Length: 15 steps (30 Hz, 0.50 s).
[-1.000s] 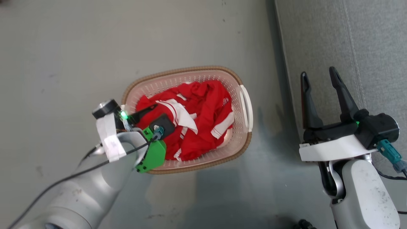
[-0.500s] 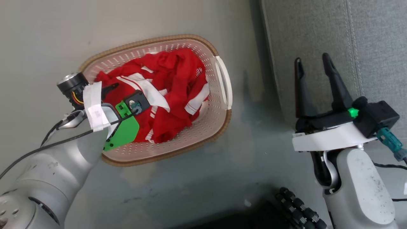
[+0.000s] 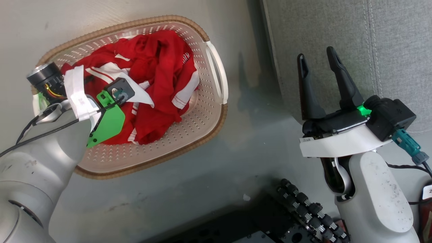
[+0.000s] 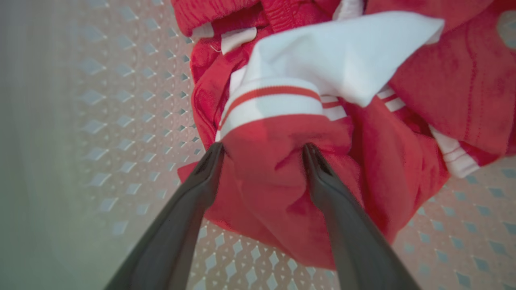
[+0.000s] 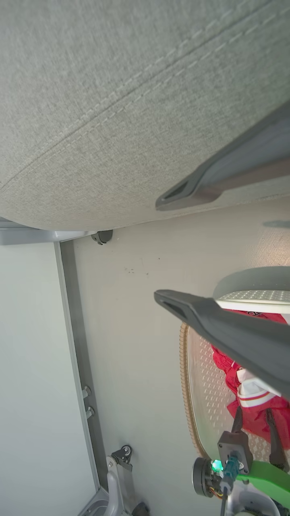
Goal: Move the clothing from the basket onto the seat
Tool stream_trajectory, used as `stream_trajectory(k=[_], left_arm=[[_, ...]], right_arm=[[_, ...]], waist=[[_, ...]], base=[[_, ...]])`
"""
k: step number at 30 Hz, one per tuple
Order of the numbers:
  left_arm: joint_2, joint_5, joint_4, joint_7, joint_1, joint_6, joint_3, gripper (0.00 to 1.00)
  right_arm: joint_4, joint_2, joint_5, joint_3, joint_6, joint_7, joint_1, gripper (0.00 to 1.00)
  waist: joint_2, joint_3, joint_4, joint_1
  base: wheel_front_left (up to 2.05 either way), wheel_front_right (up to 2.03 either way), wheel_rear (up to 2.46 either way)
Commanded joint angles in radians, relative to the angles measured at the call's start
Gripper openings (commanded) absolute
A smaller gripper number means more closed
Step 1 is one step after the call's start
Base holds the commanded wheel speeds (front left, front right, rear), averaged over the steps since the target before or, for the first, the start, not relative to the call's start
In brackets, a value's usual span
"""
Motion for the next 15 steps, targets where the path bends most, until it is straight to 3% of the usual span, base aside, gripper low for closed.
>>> stream_trajectory(k=[1, 5, 6, 8, 15], left_arm=[[0.013, -0.015, 0.004, 0.008, -0.017, 0.001, 0.005, 1.00], [0.015, -0.033, 0.008, 0.018, -0.021, 0.001, 0.004, 1.00], [0.015, -0.036, 0.008, 0.022, -0.018, 0.001, 0.001, 0.87], [0.016, -0.044, 0.007, 0.021, -0.015, 0.001, -0.002, 0.00], [0.006, -0.077, -0.012, 0.019, 0.013, 0.001, -0.013, 0.00]], right_arm=[[-0.006, 0.000, 0.009, 0.006, 0.000, -0.003, -0.008, 1.00], [-0.008, 0.000, 0.024, 0.011, 0.000, -0.003, -0.007, 1.00], [-0.007, 0.000, 0.025, 0.012, 0.000, -0.003, -0.007, 1.00], [-0.006, 0.000, 0.025, 0.013, 0.000, -0.003, -0.008, 1.00], [0.004, 0.000, 0.019, 0.002, 0.000, -0.003, -0.013, 1.00]], waist=[[0.0000, 0.016, -0.015, -0.0001], [0.0000, 0.023, -0.020, -0.0001], [0.0000, 0.025, -0.021, -0.0001], [0.0000, 0.027, -0.022, -0.0001], [0.0000, 0.009, -0.012, -0.0001]], base=[[0.00, 0.00, 0.00], [0.00, 0.00, 0.00], [0.00, 0.00, 0.00], [0.00, 0.00, 0.00], [0.00, 0.00, 0.00]])
